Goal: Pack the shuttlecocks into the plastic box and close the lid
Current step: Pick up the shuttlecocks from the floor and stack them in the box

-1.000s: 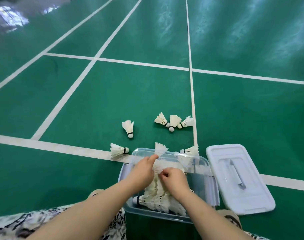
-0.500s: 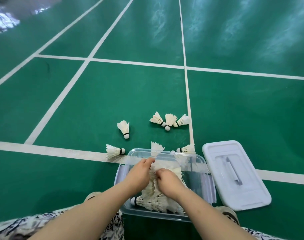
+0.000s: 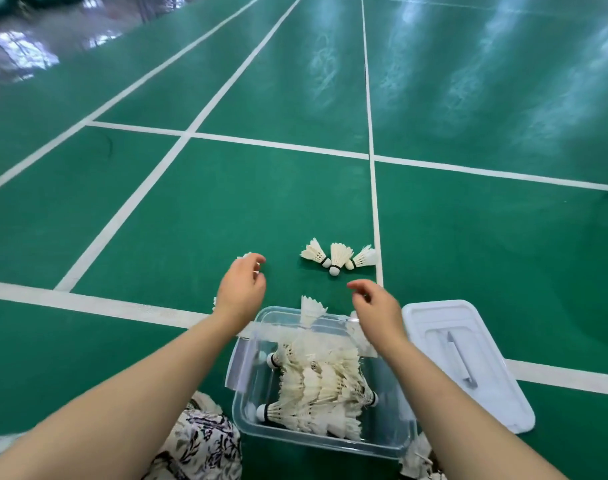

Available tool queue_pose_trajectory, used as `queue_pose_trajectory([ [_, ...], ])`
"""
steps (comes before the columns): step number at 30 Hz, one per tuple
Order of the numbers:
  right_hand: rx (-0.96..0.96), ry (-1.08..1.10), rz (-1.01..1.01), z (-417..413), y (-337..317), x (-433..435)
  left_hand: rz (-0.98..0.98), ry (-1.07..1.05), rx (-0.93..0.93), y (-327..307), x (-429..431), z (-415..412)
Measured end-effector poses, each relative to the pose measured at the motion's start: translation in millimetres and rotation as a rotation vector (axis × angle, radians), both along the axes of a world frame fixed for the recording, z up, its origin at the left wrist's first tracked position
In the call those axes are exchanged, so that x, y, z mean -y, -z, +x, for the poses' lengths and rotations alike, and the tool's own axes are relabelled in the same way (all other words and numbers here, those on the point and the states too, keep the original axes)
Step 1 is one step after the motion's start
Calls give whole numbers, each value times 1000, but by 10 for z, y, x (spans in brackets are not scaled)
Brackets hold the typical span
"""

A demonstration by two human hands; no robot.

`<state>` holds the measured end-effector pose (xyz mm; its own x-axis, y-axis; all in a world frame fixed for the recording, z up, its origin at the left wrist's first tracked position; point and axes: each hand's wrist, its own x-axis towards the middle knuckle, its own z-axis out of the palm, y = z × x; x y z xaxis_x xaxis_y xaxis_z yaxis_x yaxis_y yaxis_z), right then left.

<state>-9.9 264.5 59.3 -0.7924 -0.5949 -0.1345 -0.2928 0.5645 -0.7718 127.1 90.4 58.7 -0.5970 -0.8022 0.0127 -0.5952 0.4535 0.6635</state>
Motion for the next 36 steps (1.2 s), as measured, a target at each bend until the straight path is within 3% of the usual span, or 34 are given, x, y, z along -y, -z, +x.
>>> queue_pose_trajectory([
  [5, 159, 207, 9, -526, 128, -29, 98, -123, 136, 233, 415, 121],
  [12, 696, 167, 397, -895, 533, -91, 359, -282, 432, 759, 640, 302],
  [19, 957, 211, 181, -1033, 874, 233, 493, -191, 356, 1038, 657, 18],
  [23, 844, 39, 229, -1039, 974, 481, 486, 32, 319, 1059, 549, -338],
  [29, 521, -236, 380, -890, 1028, 786, 262, 584, 596, 1016, 398, -907],
  [36, 288, -431, 469, -776, 953, 918, 153, 746, 713, 1074, 365, -1070],
])
